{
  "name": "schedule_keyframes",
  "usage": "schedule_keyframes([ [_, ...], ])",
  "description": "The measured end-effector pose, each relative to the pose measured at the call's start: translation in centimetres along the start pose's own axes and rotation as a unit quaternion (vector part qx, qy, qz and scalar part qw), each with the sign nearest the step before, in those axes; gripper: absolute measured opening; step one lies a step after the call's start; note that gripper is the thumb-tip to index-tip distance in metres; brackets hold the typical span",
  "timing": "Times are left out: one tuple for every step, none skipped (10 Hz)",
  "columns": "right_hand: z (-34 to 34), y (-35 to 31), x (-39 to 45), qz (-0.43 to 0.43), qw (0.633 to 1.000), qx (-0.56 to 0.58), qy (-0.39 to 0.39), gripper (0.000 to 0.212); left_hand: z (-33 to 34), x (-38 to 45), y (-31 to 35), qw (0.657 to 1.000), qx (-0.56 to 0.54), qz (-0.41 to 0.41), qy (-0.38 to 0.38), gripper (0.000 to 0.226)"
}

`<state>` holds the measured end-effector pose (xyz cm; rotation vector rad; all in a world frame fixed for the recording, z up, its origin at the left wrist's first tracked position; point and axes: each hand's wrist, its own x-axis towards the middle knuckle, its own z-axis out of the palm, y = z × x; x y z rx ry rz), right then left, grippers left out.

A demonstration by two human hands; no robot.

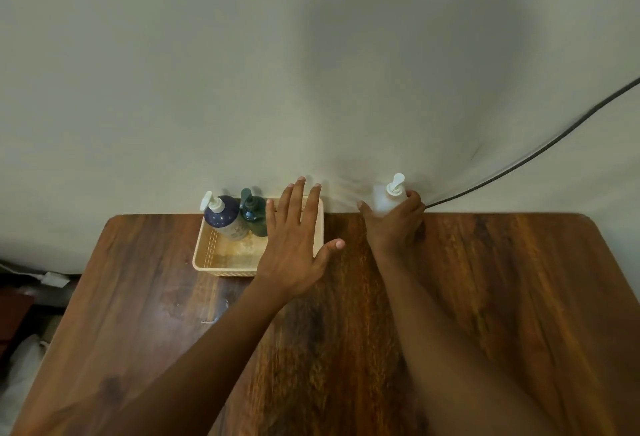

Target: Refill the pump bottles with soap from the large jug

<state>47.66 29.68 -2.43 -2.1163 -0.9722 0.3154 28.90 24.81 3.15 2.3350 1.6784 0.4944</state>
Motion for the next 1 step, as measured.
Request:
schedule_keyframes([
  [-1.8,-0.01,-1.33,-0.038,0.999,-0.021,-0.029,0.112,-1.34,-0.93,0.16,1.0,0.012,0.007,0.013,0.091],
])
